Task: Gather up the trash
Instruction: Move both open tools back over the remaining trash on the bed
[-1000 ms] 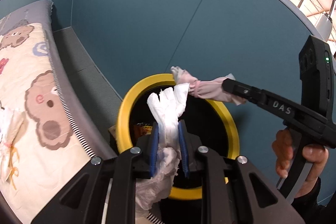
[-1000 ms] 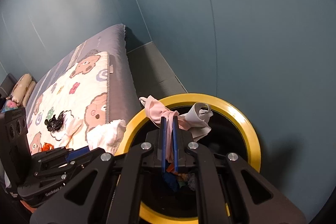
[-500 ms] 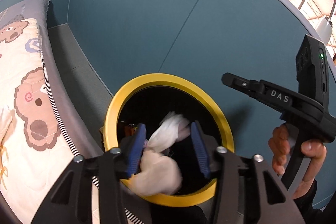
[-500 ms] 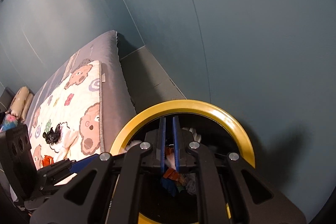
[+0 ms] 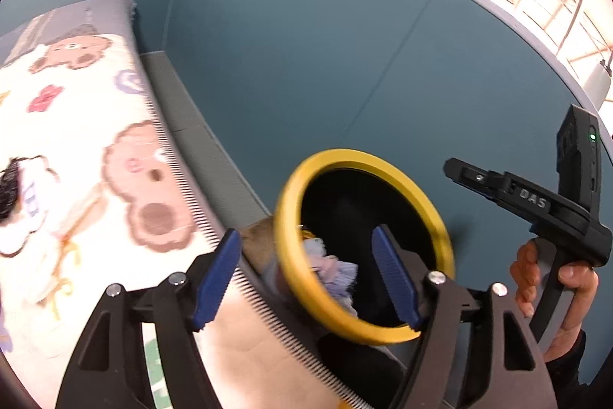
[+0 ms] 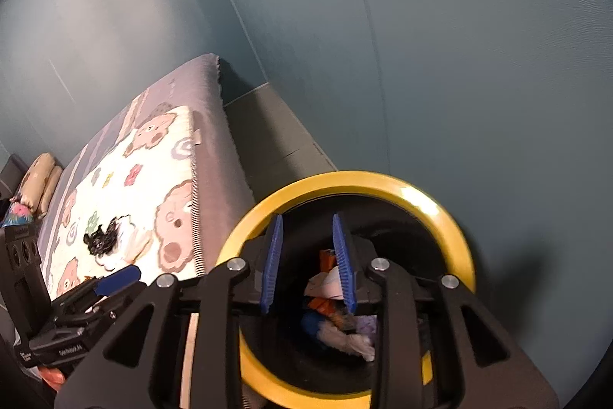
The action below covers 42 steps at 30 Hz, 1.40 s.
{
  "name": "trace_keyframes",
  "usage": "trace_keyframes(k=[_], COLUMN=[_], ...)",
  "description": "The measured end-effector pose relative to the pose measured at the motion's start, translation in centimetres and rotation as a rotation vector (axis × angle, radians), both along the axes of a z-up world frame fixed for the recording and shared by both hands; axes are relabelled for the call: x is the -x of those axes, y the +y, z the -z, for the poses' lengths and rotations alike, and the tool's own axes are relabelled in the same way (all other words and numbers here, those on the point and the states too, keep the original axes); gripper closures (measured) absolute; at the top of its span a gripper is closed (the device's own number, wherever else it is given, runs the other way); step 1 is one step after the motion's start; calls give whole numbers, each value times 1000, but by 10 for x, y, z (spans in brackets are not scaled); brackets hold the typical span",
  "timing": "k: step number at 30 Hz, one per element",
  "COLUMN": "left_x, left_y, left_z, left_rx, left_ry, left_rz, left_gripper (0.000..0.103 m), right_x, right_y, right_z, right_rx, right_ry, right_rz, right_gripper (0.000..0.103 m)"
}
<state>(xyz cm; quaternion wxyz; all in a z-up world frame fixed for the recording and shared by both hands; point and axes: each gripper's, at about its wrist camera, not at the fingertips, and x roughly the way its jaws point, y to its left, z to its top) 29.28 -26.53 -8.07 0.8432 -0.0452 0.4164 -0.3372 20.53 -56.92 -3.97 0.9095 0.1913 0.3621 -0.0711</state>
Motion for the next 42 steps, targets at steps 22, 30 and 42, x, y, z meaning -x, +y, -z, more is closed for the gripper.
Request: trace_keyframes(k=[22, 30, 42], left_x=[-22, -30, -45], left_y=[231, 321, 383], left_z=[-1, 31, 76], left_rx=[-118, -184, -243], left_ry=[-67, -4, 57], left_rz=[-389, -512, -541], left_gripper=[19, 19, 19], right_x=[-48, -79, -117], right_y=[165, 229, 299], right_z=[-18, -5, 36], right_rx=[-16, -11, 17], right_ry=[-28, 7, 115], right_rz=[-260, -354, -440], right_gripper=[22, 22, 22])
